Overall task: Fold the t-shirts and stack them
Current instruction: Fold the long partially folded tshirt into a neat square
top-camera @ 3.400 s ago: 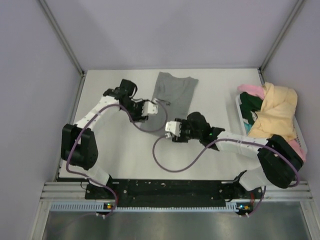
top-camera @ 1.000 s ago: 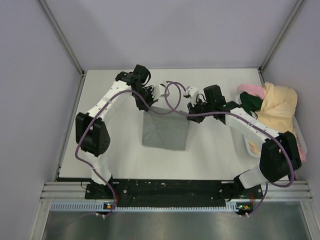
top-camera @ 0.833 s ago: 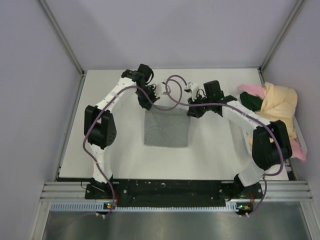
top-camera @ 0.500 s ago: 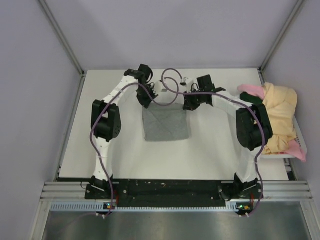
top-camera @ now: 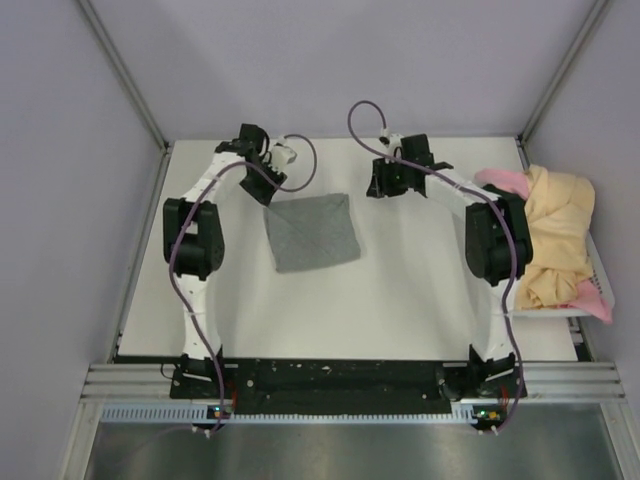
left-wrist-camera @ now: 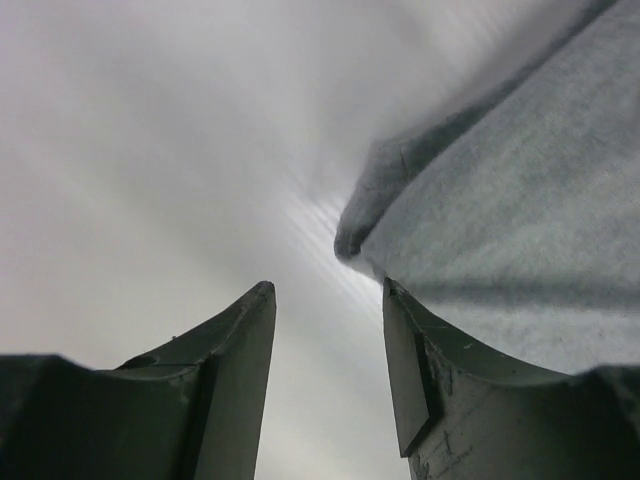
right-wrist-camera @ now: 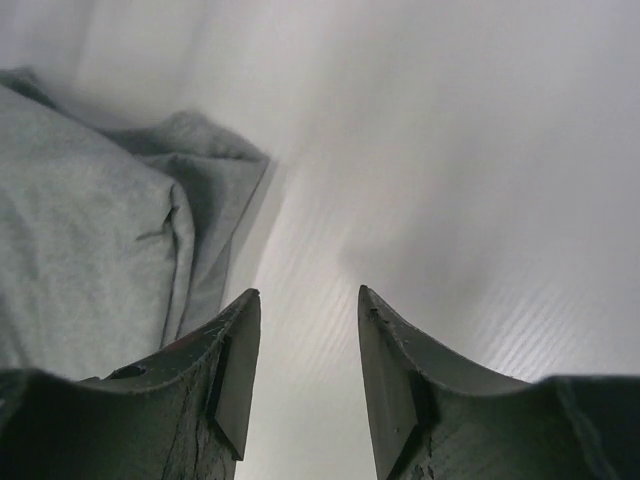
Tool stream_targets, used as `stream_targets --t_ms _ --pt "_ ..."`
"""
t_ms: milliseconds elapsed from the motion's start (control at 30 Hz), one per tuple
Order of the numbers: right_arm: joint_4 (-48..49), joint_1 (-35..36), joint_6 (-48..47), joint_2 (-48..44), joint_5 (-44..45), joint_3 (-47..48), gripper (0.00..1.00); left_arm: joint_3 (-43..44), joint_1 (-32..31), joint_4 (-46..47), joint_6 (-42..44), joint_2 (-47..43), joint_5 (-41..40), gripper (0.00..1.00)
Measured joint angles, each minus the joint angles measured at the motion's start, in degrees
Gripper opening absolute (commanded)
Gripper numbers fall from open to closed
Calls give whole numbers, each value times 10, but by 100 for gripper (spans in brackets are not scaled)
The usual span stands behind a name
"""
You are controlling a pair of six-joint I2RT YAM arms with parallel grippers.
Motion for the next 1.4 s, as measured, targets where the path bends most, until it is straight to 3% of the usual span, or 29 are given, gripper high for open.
stream_targets --t_ms 133,333,600,767,1000,1100,1300,1400 --pt "21 2 36 -38 -66 -54 27 -96 12 40 -12 -101 27 47" --pt "115 29 137 -42 -186 -97 0 -216 -34 69 -21 -244 125 40" --pt "176 46 266 89 -217 9 0 -295 -50 65 -27 -215 160 39" --pt "174 42 349 158 -151 59 0 -302 -46 67 -21 -178 130 38" --pt "177 34 443 163 -43 71 0 -303 -45 70 -5 -169 95 36" --pt "171 27 454 163 -5 88 8 -303 -42 70 1 -170 87 39" --pt "131 10 405 153 31 99 40 -310 -16 66 0 -199 113 50" --pt "104 5 345 105 24 54 47 -339 -5 67 -15 -248 162 63"
